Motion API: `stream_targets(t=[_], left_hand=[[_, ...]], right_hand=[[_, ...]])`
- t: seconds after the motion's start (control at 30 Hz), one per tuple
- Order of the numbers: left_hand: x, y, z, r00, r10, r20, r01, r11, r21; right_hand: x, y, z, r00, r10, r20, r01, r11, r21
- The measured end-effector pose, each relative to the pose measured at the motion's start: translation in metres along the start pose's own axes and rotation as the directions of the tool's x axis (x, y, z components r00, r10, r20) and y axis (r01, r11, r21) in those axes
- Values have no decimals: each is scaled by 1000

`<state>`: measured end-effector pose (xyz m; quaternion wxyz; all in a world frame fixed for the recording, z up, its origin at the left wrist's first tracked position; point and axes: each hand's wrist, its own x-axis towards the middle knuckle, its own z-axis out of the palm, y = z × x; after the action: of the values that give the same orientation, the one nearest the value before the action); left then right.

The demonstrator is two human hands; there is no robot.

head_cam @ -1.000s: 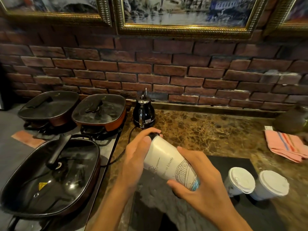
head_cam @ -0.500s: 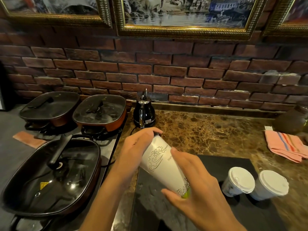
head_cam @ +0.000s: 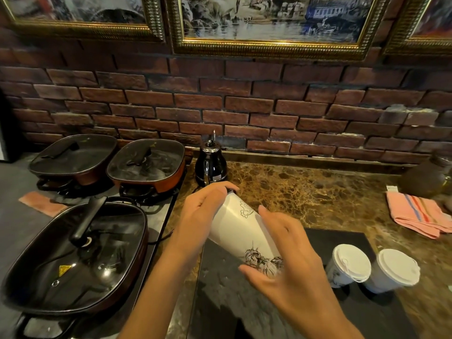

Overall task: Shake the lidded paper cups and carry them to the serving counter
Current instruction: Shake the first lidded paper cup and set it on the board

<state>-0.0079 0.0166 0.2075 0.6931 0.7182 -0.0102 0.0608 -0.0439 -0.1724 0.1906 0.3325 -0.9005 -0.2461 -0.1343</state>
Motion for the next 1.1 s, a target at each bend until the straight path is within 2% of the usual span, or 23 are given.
stream_targets(t=[0.07,0.1,0.13,0.2,0.23,0.27,0.3,0.33,0.4,0.43,0.5,0.57,0.6,0.67,0.73,0.77,0.8,0.83,0.9,0.93,0.97,1.03,1.1], left_hand=[[-1,1,-2,1000,4,21,-5,1000,17],[-2,2,-3,999,10,40,-11,1000,26],[-3,4,-4,998,16,57,-18,999,32],[-4,8,-6,996,38,81,-42,998,50],[-5,10,-5,995,49,91,-55,997,61],[-5,13,-5,994,56,97,-63,996,65],[-4,15,-6,994,58,96,-64,996,62],[-3,17,-6,995,59,86,-64,996,59],[-1,20,-6,997,47,64,-51,996,72],[0,22,-6,998,38,54,-42,996,74],[1,23,-5,999,23,46,-27,996,82],[0,24,-5,998,7,66,-14,995,101],[0,24,-5,997,7,78,-15,995,100],[-1,24,-5,995,26,94,-33,996,78],[-2,24,-5,993,49,105,-56,996,69],[-1,23,-5,993,56,107,-64,996,69],[-1,22,-5,993,59,100,-66,996,66],[0,21,-4,995,58,81,-63,996,57],[1,19,-2,999,34,24,-34,999,24],[1,17,-2,1000,13,-1,-13,1000,9],[1,17,-1,1000,-2,-12,2,1000,1],[3,17,-2,1000,0,4,0,1000,5],[4,19,-2,999,32,31,-32,999,16]], right_hand=[[-2,-2,2,1000,9,-11,-9,1000,11],[-3,-5,1,995,98,8,-98,985,141],[-2,-7,0,973,218,72,-229,902,367],[-1,-6,-2,908,276,315,-417,537,733],[-1,-5,-3,892,261,370,-450,417,790],[0,-6,-4,885,252,392,-462,369,806],[0,-9,-5,887,270,374,-455,371,809],[1,-10,-5,894,311,323,-439,462,770],[4,-14,-6,960,259,105,-278,848,450],[4,-12,-5,993,119,19,-120,967,224],[2,-6,-2,999,-51,-17,51,999,-3],[1,-6,-5,1000,18,5,-19,995,99],[2,-9,-8,990,134,52,-144,946,289],[4,-10,-13,925,259,279,-380,579,722],[4,-7,-11,878,231,419,-473,282,835],[5,-6,-11,873,230,430,-480,252,840],[7,-6,-10,879,254,404,-468,296,833],[8,-6,-9,901,288,324,-426,450,785],[10,-5,-9,979,198,55,-202,885,419],[10,-2,-8,998,51,-37,-44,983,178],[10,0,-7,996,-65,-58,67,997,33],[10,3,-4,997,-68,-31,69,997,45],[13,0,-7,992,114,44,-122,906,406]])
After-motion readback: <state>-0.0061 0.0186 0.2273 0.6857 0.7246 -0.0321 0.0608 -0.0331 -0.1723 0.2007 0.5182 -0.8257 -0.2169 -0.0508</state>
